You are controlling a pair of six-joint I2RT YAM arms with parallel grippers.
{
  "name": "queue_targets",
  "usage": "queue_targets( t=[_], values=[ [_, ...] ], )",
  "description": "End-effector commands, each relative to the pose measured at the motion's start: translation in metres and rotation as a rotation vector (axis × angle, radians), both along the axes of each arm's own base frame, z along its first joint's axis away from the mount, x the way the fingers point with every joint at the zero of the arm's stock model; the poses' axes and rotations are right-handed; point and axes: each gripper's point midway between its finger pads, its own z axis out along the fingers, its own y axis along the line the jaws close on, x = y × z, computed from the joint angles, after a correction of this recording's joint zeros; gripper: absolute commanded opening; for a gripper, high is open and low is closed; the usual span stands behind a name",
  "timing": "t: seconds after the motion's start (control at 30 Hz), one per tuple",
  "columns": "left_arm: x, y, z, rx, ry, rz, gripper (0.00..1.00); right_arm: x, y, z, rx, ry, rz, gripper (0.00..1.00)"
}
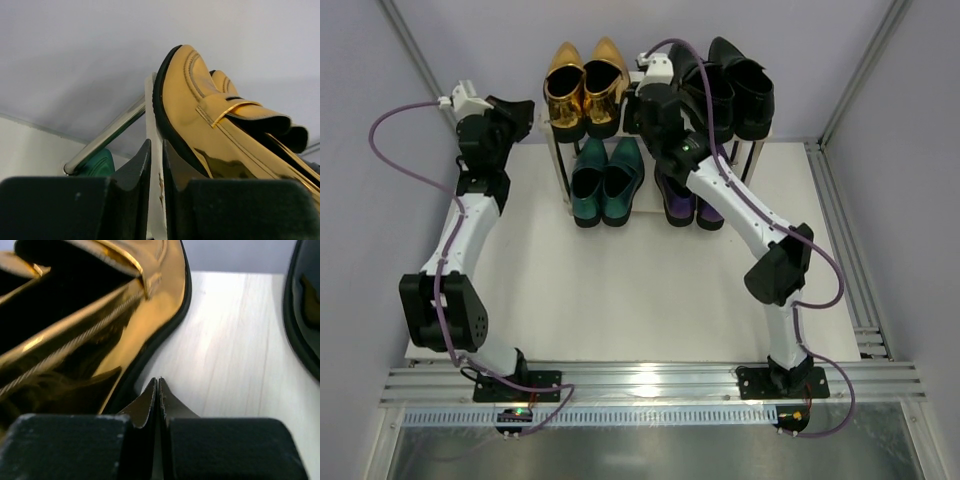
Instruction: Place and organize the shoes onto the shoe shelf
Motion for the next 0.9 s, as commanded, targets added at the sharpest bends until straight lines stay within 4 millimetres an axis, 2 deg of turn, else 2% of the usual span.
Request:
queue_targets(
  t=[0.0,0.03,0.07,0.1,0.13,0.17,0.2,0.23,0.27,0.3,0.33,0.37,0.4,0.43,0.47,0.5,0.53,0.57,0.6,0.63,0.7,0.73,0.77,0.87],
  values=[
    [-0.04,0.01,0.048,-0.003,-0.09,0.047,0.13,-0.036,-0.054,0.044,-0.051,-0.047,-0.22,0.04],
    [-0.046,0.012,0.043,-0.006,-0.067,0.056,0.14,-0.043,-0.059,0.047,-0.05,-0.05,-0.234,0.04],
    [-0.061,0.013,0.056,-0.016,-0.09,0.061,0.14,-0.048,-0.063,0.037,-0.071,-0.03,-0.243,0.04],
    [-0.066,0.013,0.046,-0.021,-0.067,0.06,0.14,-0.061,-0.077,0.055,-0.042,-0.05,-0.255,0.04],
    [-0.073,0.011,0.043,-0.037,-0.055,0.05,0.15,-0.068,-0.078,0.042,-0.069,-0.025,-0.251,0.04],
    [-0.082,0.009,0.04,-0.048,-0.045,0.039,0.16,-0.078,-0.083,0.043,-0.074,-0.023,-0.261,0.04],
    [-0.095,0.005,0.036,-0.056,-0.045,0.018,0.16,-0.093,-0.094,0.059,-0.039,-0.049,-0.271,0.04],
    [-0.104,0.002,0.033,-0.069,-0.043,0.001,0.16,-0.103,-0.1,0.063,-0.035,-0.055,-0.265,0.04],
    [-0.112,-0.003,0.028,-0.09,-0.029,-0.026,0.18,-0.112,-0.092,0.041,-0.069,-0.029,-0.211,0.04],
    [-0.128,-0.007,0.035,-0.097,-0.046,-0.048,0.19,-0.12,-0.091,0.043,-0.055,-0.041,-0.178,0.06],
    [-0.135,-0.011,0.017,-0.101,-0.014,-0.064,0.23,-0.137,-0.099,0.04,-0.065,-0.045,-0.135,0.14],
    [-0.144,-0.018,0.014,-0.103,-0.008,-0.107,0.26,-0.149,-0.09,0.037,-0.062,-0.042,-0.044,0.18],
    [-0.162,-0.024,0.02,-0.1,-0.029,-0.134,0.29,-0.16,-0.091,0.036,-0.054,-0.045,-0.002,0.32],
    [-0.169,-0.029,0.005,-0.093,-0.004,-0.163,0.34,-0.176,-0.098,0.028,-0.059,-0.046,0.038,0.41],
    [-0.18,-0.036,0.002,-0.077,-0.006,-0.201,0.46,-0.189,-0.095,0.027,-0.052,-0.049,0.102,0.48],
    [-0.188,-0.038,-0.004,-0.073,0.014,-0.219,0.53,-0.197,-0.098,0.024,-0.046,-0.049,0.125,0.58],
    [-0.203,-0.04,0.004,-0.06,-0.02,-0.234,0.7,-0.214,-0.109,0.022,-0.031,-0.06,0.146,0.84],
    [-0.21,-0.043,-0.006,-0.034,-0.011,-0.256,0.88,-0.224,-0.112,0.021,-0.021,-0.064,0.171,0.99],
    [-0.216,-0.043,-0.013,-0.021,0.017,-0.257,0.99,-0.232,-0.117,0.02,-0.014,-0.067,0.182,1.0],
    [-0.226,-0.042,-0.01,-0.005,0.002,-0.259,1.0,-0.239,-0.124,0.013,-0.011,-0.068,0.182,1.0],
    [-0.238,-0.047,-0.01,0.025,-0.002,-0.291,1.0,-0.261,-0.147,0.027,0.024,-0.107,0.172,1.0],
    [-0.242,-0.049,-0.021,0.031,0.04,-0.304,1.0,-0.268,-0.153,0.027,0.029,-0.109,0.171,1.0],
    [-0.249,-0.05,-0.021,0.032,0.037,-0.316,1.0,-0.281,-0.168,0.034,0.043,-0.123,0.167,1.0],
    [-0.263,-0.059,-0.028,0.041,0.054,-0.382,1.0,-0.303,-0.189,0.038,0.052,-0.126,0.168,1.0]
  ],
)
